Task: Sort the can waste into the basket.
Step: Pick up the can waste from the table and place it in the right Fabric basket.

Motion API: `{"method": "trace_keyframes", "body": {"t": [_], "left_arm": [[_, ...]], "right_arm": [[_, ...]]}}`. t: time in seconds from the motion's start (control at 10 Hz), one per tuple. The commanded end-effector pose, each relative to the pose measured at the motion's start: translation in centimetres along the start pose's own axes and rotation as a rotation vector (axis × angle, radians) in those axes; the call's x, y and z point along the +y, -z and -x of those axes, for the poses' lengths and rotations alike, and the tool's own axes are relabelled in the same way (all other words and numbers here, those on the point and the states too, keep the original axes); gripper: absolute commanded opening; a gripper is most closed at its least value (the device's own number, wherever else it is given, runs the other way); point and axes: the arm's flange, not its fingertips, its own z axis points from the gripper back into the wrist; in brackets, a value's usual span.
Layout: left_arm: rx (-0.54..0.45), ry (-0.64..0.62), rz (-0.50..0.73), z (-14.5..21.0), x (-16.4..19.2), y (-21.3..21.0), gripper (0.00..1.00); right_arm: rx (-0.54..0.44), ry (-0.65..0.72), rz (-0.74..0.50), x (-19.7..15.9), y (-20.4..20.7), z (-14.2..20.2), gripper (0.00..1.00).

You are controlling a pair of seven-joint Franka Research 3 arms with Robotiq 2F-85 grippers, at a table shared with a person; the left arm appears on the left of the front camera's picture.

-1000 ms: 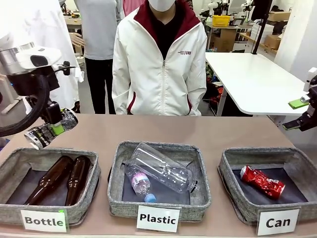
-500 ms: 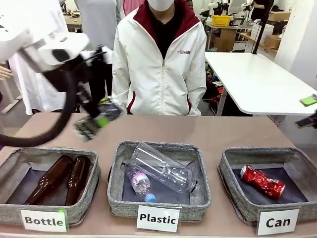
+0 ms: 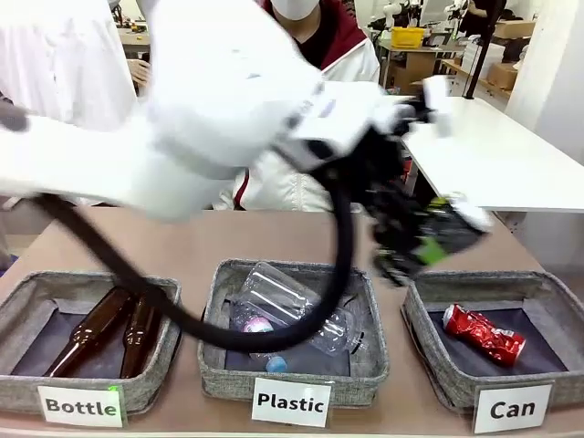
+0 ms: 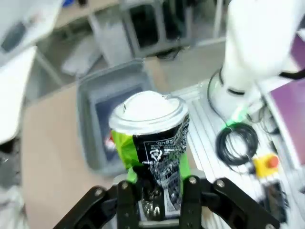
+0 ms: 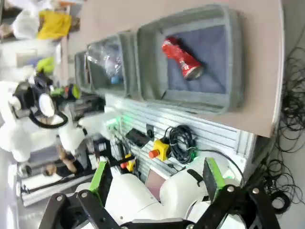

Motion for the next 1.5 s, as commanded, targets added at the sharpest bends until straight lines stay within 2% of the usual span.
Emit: {"method": "trace_keyframes", "body": {"t": [0.0,0.1,0.2,0.4,0.7,1.0,1.1,1.2,1.3,1.4], "left_arm": [[-0.011,0.061,0.023,-3.7,4.4,6.6,0.36],[0.033,0.085,-0.007,-6.2,4.9,10.3,0.36],[0.088,0.086,-0.010,-8.0,5.3,13.5,0.36],[0.234,0.019,-0.010,-8.5,6.8,18.4,0.36],[0.353,-0.025,-0.060,-7.8,7.6,19.4,0.36],[0.345,-0.014,-0.030,-7.3,7.7,19.0,0.36],[0.341,-0.014,-0.041,-7.1,7.3,18.8,0.68],[0.349,-0.002,-0.048,-7.0,7.3,18.5,0.93],[0.348,0.007,-0.047,-7.0,7.3,18.2,1.00],[0.347,0.010,-0.056,-7.0,7.1,18.1,1.00]], "right_arm": [[-0.124,-0.013,0.007,-2.3,-0.5,2.4,1.00],[-0.160,-0.024,-0.024,-3.6,-1.0,4.5,1.00],[-0.067,0.020,0.000,-1.7,-1.3,1.7,1.00],[-0.067,0.020,0.000,-1.7,-1.3,1.7,1.00],[-0.067,0.020,0.000,-1.7,-1.3,1.7,1.00],[-0.067,0.020,0.000,-1.7,-1.3,1.7,1.00],[-0.067,0.020,0.000,-1.7,-1.3,1.7,1.00],[-0.067,0.020,0.000,-1.7,-1.3,1.7,1.00],[-0.067,0.020,0.000,-1.7,-1.3,1.7,1.00],[-0.067,0.020,0.000,-1.7,-1.3,1.7,1.00]]}}
